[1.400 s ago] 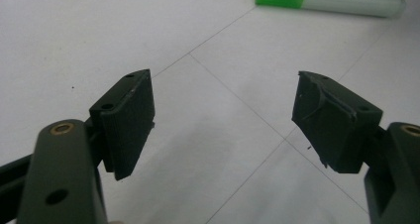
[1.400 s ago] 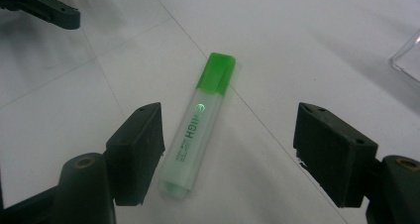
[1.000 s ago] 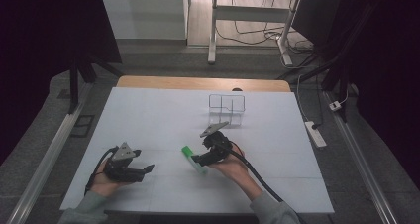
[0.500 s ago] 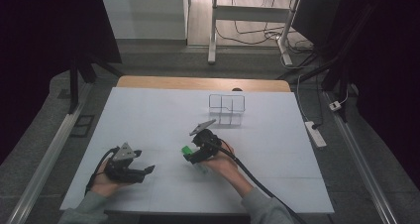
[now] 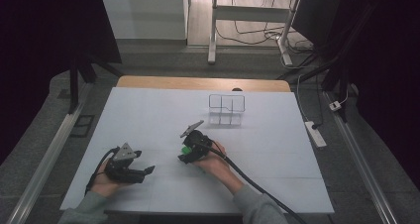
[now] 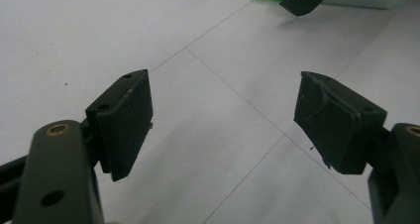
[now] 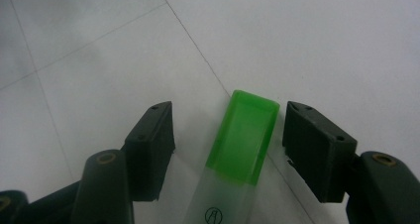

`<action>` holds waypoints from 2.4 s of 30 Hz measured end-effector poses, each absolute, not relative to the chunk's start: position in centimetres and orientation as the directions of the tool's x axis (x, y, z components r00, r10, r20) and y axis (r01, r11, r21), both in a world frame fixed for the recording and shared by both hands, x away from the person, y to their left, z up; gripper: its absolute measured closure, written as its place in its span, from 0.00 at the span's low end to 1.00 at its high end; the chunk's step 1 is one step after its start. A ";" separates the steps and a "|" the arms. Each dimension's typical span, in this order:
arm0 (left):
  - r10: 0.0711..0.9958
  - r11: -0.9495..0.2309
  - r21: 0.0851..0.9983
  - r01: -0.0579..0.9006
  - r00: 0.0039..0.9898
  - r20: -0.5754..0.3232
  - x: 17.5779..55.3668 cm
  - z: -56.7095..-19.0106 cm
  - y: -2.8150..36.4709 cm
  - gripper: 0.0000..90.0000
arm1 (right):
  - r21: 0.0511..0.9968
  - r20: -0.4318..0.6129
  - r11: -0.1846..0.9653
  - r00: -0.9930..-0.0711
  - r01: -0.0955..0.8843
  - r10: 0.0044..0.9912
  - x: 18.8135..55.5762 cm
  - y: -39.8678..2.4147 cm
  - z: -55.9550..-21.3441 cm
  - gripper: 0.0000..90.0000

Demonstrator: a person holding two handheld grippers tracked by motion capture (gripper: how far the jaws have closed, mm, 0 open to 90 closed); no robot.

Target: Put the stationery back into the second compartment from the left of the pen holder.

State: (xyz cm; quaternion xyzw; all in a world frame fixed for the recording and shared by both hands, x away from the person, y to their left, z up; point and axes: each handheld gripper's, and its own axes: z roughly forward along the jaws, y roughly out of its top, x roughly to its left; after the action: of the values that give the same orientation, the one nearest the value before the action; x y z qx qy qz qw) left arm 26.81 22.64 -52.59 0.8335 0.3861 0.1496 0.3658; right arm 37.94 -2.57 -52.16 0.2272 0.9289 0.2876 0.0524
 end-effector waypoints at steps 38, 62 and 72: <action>0.774 -0.416 0.734 0.536 0.633 -0.023 26.9 -52.7 23.2 0.26 | 0.690 0.043 0.623 -0.881 0.367 0.471 37.2 -4.5 -47.1 0.74; 0.777 -0.407 0.735 0.542 0.629 -0.034 27.3 -52.8 23.4 0.25 | 0.822 0.100 0.451 -0.866 0.349 0.489 38.5 -8.4 -43.3 0.74; 0.776 -0.400 0.741 0.539 0.629 -0.039 27.3 -52.7 23.5 0.25 | 0.863 0.091 0.387 -0.854 0.324 0.512 38.7 -9.5 -42.0 0.74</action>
State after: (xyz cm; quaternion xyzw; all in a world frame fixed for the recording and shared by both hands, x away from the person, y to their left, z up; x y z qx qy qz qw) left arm 27.33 23.46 -52.70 0.8216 0.4002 0.1585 0.3737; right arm 38.70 -9.52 -42.04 0.2527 0.8274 0.4925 0.0952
